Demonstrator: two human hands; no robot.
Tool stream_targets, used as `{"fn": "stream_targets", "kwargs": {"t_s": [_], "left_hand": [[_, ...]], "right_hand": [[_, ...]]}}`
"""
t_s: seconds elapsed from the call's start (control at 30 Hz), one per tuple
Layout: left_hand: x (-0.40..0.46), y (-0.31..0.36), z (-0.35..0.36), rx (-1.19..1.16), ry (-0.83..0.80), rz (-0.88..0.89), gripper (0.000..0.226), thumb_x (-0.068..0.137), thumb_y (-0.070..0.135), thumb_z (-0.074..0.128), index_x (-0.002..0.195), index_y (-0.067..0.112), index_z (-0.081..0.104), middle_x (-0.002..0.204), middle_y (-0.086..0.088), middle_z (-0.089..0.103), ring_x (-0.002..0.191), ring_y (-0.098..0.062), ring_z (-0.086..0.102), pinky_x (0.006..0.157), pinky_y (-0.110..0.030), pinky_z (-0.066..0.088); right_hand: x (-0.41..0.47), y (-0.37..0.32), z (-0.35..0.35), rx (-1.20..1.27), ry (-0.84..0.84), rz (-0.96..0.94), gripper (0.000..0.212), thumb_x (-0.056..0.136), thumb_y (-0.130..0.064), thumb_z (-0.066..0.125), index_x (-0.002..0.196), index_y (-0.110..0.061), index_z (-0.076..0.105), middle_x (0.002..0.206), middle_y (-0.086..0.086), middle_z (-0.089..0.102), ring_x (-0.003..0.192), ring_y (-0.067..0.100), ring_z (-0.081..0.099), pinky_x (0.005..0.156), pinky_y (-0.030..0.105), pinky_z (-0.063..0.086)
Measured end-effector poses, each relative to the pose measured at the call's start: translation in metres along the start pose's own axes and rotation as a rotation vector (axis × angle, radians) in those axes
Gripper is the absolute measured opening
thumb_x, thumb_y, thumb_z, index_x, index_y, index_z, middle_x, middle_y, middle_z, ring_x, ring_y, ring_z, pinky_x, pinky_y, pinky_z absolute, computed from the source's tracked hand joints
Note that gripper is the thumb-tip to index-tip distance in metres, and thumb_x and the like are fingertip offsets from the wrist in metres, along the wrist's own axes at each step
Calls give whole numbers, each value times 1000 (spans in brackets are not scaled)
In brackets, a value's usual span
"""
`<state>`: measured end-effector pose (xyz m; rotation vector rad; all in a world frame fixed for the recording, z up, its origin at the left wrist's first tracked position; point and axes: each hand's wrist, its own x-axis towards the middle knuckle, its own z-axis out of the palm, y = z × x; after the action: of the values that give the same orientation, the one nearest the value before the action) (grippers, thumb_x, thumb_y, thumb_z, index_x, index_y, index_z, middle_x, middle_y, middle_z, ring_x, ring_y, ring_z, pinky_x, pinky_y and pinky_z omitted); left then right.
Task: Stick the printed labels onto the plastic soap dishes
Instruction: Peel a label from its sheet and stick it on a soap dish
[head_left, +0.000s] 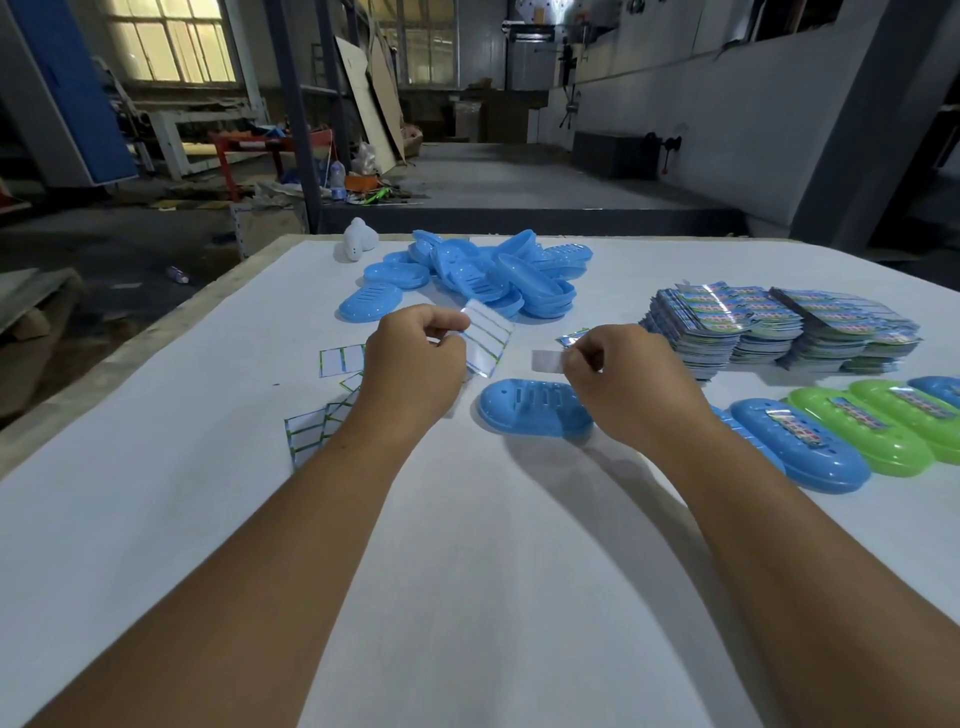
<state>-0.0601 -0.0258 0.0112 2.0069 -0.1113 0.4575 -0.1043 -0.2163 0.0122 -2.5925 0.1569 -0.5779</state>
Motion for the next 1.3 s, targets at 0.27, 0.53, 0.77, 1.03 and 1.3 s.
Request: {"fn": "stream_targets", "kwargs": {"t_s": [0.27,0.53,0.77,1.03,1.3], "left_hand": [[5,-16,-16,764,-169,-62,22,90,27,58,108,18,66,111,-6,65,103,-26,57,80,-32,47],[-14,5,0,130,-210,17,8,84,33,70,78,28,71,76,17,69,72,6,60,58,-11,46],[-26,9,20,-203,-347,12,7,86,26,74,81,22,76,70,10,71,63,0,59,63,-17,47],[-26,7,24,-179,-319,-2,9,87,26,73,81,19,76,75,3,75,68,-9,64,72,-34,54],[-22,0,21,-129,-248,66,15,80,39,79,79,25,75,57,16,55,49,2,46,47,-10,34]], "right_hand": [[-4,-7,-4,183,-3,75,26,77,-26,55,66,-3,61,58,13,58,50,17,37,51,28,36],[-4,-10,-1,172,43,46,25,77,-28,59,64,-8,66,56,5,63,54,21,53,55,35,51],[-2,-10,2,208,50,4,25,78,-35,68,61,-17,67,53,-8,62,53,9,54,52,27,44],[-2,-6,5,265,-19,-38,28,84,-32,66,62,-15,66,47,-13,55,45,6,44,48,25,36],[-3,-6,5,354,-108,-180,36,97,-34,61,67,-19,70,51,-13,56,47,4,44,47,14,34]]}}
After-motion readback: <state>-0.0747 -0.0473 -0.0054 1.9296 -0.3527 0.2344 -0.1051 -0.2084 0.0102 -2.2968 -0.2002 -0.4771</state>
